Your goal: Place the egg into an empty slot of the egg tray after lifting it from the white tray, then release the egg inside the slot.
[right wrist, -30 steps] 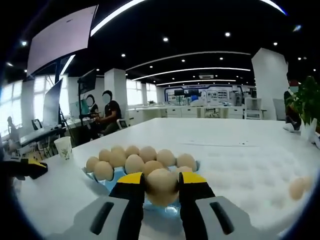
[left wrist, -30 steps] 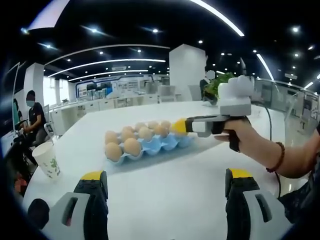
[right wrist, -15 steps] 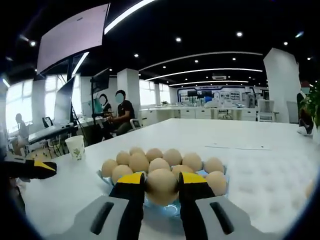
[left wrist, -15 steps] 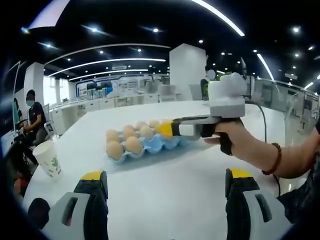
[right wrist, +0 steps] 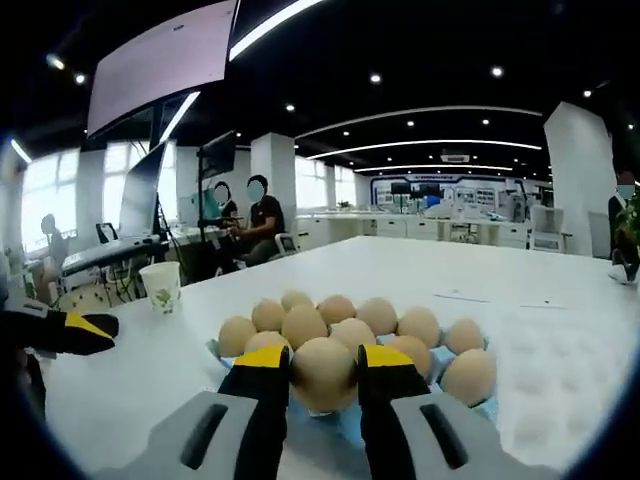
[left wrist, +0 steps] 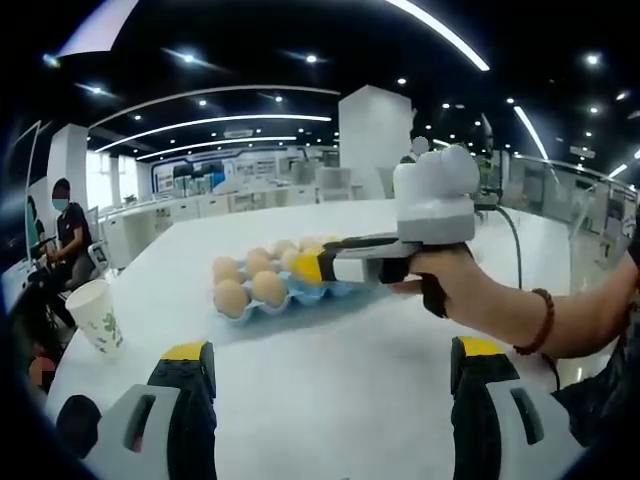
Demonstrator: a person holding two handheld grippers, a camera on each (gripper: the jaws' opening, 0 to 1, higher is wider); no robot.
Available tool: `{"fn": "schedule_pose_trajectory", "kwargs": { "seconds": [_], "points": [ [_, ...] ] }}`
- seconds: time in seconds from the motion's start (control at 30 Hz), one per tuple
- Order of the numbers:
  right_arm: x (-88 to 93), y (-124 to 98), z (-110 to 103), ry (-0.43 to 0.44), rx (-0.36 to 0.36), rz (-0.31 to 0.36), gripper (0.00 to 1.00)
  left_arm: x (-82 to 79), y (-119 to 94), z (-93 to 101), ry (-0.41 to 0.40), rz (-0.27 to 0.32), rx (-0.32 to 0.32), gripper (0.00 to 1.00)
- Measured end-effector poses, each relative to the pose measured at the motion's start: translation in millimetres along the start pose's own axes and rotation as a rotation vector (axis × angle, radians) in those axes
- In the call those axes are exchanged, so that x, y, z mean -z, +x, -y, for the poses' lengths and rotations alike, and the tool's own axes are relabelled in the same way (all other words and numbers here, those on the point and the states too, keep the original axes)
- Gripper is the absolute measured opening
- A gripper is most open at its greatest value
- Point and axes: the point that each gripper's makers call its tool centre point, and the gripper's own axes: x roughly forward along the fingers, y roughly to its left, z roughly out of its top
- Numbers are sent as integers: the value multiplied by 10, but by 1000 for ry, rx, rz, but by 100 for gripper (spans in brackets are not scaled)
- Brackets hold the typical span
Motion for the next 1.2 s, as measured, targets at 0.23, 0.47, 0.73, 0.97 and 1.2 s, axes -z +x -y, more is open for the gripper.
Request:
{"fn": "schedule_pose_trajectory", "kwargs": {
  "seconds": [0.23,0.47,0.73,0.97,1.2],
  "points": [
    [130,68,-15,2,-6,-32,28,13,10,-26,-2,-5,1,100],
    [128,61,-44,-54,-11,-8,28,20,35,-54,-6,-4,2,100],
    [124,46,-57,-68,-16,7,29,40,61,-33,-11,-7,14,100],
    [84,-6,-70,-51,-32,28,36,26,50,-14,-1,-3,17,100],
    [-24,-62,48,-42,-3,38,49,2,40,-39,-2,1,6,100]
  ]
}}
